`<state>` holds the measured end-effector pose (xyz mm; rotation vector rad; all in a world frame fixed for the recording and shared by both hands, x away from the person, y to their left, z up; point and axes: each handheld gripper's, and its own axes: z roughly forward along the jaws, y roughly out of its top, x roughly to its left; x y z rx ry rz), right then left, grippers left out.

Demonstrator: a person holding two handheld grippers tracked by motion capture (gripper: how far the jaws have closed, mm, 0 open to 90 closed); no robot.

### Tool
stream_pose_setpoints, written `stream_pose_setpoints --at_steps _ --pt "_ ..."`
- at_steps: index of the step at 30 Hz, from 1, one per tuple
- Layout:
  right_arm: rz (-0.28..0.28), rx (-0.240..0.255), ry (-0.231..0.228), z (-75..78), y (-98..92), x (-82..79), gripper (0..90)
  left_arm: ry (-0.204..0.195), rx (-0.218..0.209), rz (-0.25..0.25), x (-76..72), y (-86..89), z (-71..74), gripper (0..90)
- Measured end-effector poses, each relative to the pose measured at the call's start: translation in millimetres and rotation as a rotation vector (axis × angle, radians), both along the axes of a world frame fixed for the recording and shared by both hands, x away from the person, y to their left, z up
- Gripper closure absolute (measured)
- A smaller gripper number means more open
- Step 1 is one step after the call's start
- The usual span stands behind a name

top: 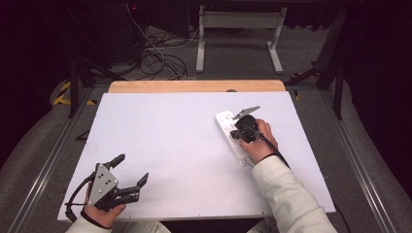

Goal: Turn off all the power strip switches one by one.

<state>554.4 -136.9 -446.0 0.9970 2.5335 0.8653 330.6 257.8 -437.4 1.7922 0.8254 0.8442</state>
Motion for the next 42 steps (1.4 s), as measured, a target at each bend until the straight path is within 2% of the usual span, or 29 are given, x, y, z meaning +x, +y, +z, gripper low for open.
stream_pose_setpoints --at_steps 5,12,13,17,21,23,24,25,31,33,42 --pt "0.007 -0.004 -0.005 -0.1 0.5 -0.5 90.0 0.000 0.006 -0.002 0.9 0.0 -0.1 11.9" --pt "0.018 0.012 0.011 -0.3 1.6 -1.4 90.0 0.003 0.001 -0.004 1.2 -0.5 -0.4 11.9" --pt "0.016 -0.007 0.006 -0.7 3.8 -2.2 90.0 0.006 -0.002 -0.002 1.1 -0.8 -0.5 11.9" --pt "0.004 0.022 0.024 -1.2 1.4 -0.6 90.0 0.002 0.007 -0.001 0.4 0.2 -0.1 11.9" --pt "0.024 0.016 0.001 5.0 1.9 -2.0 90.0 0.007 -0.002 0.000 1.7 0.0 -0.6 11.9" --pt "0.017 0.066 -0.026 9.4 -0.1 -1.7 90.0 0.007 0.001 0.001 2.2 -0.1 -0.6 11.9" --pt "0.017 0.066 -0.026 9.4 -0.1 -1.7 90.0 0.007 0.001 0.001 2.2 -0.1 -0.6 11.9" --pt "-0.001 0.122 -0.042 13.9 -2.8 1.5 90.0 0.009 -0.001 0.002 2.3 -0.1 -0.6 11.9" --pt "-0.009 0.104 -0.061 13.3 -0.8 10.6 90.0 0.008 -0.004 0.002 2.0 0.5 -0.8 11.9" --pt "-0.006 0.112 -0.065 11.8 1.2 13.2 90.0 0.008 -0.003 0.001 1.8 0.4 -0.9 11.9" --pt "-0.016 0.107 -0.049 4.0 10.9 23.5 90.0 0.007 -0.003 0.001 1.5 0.6 -0.7 11.9"
